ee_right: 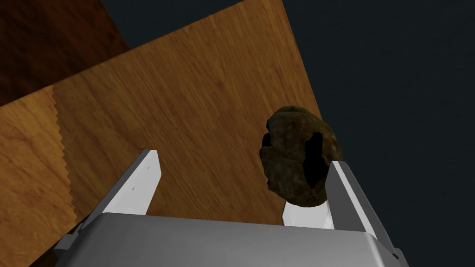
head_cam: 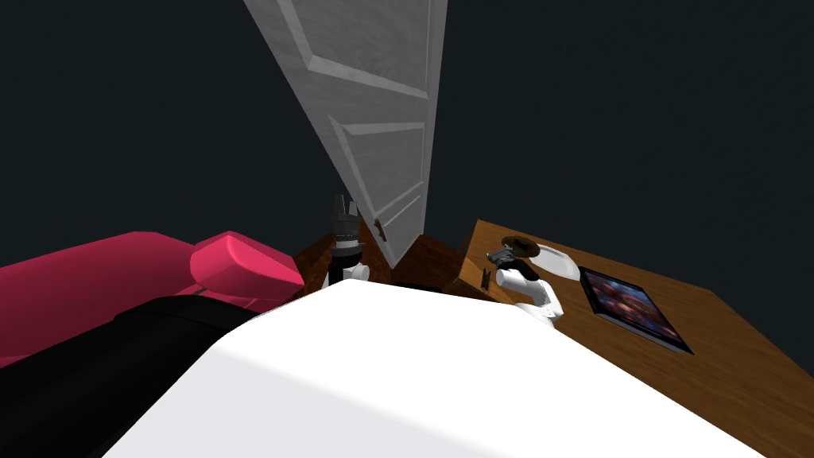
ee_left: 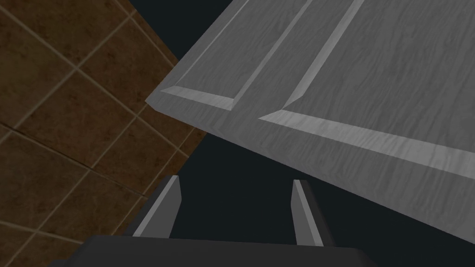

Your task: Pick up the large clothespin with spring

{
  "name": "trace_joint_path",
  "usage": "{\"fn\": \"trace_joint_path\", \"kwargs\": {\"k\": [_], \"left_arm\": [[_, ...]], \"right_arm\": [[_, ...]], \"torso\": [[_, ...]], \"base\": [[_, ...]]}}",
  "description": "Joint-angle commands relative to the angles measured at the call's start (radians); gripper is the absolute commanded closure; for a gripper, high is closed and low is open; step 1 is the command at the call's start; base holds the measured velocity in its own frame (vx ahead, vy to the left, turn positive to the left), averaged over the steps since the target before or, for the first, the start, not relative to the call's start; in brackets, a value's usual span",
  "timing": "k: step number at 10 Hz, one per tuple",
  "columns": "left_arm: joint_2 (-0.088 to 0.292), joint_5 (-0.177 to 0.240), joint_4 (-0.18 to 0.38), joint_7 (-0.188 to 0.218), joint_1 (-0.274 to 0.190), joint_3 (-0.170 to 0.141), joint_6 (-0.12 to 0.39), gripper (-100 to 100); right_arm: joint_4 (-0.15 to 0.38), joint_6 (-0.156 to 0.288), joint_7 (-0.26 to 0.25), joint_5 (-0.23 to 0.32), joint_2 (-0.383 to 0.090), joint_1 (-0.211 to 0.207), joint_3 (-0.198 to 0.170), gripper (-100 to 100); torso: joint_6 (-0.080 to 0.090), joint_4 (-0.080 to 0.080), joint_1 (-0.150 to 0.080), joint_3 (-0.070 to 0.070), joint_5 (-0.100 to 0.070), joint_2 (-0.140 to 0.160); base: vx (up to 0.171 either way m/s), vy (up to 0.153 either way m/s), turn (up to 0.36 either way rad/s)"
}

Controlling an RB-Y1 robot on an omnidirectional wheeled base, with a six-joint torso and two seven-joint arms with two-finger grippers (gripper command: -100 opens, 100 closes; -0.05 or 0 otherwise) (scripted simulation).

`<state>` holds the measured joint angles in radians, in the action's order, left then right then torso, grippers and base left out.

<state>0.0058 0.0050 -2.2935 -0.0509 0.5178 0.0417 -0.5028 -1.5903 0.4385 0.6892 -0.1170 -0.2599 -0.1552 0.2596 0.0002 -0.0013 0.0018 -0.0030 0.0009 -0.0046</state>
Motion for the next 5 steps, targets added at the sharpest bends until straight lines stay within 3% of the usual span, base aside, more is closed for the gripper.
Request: {"fn": "trace_joint_path", "kwargs": {"k": [1,2,3,5], "left_arm": [[0.0,0.0,0.0,0.0,0.0,0.0,0.0,0],[0.0,0.0,0.0,0.0,0.0,0.0,0.0,0],[0.0,0.0,0.0,0.0,0.0,0.0,0.0,0],[0.0,0.0,0.0,0.0,0.0,0.0,0.0,0]], "right_arm": [[0.05,0.05,0.041,-0.026,-0.013,0.019,0.017,-100],[0.061,0.076,0.041,-0.026,-0.013,0.019,0.017,-100],[0.104,0.104,0.075,-0.048,-0.023,0.038,0.032,-100],[0.108,0.138,0.075,-0.048,-0.023,0.038,0.032,-100]], "torso": [[0.0,0.0,0.0,0.0,0.0,0.0],[0.0,0.0,0.001,-0.001,0.0,-0.002],[0.0,0.0,0.0,-0.001,0.0,-0.002],[0.0,0.0,0.0,-0.001,0.0,-0.001]], "base": [[0.107,0.068,-0.127],[0.096,0.055,-0.066],[0.099,0.061,-0.135],[0.056,0.04,-0.018]]}}
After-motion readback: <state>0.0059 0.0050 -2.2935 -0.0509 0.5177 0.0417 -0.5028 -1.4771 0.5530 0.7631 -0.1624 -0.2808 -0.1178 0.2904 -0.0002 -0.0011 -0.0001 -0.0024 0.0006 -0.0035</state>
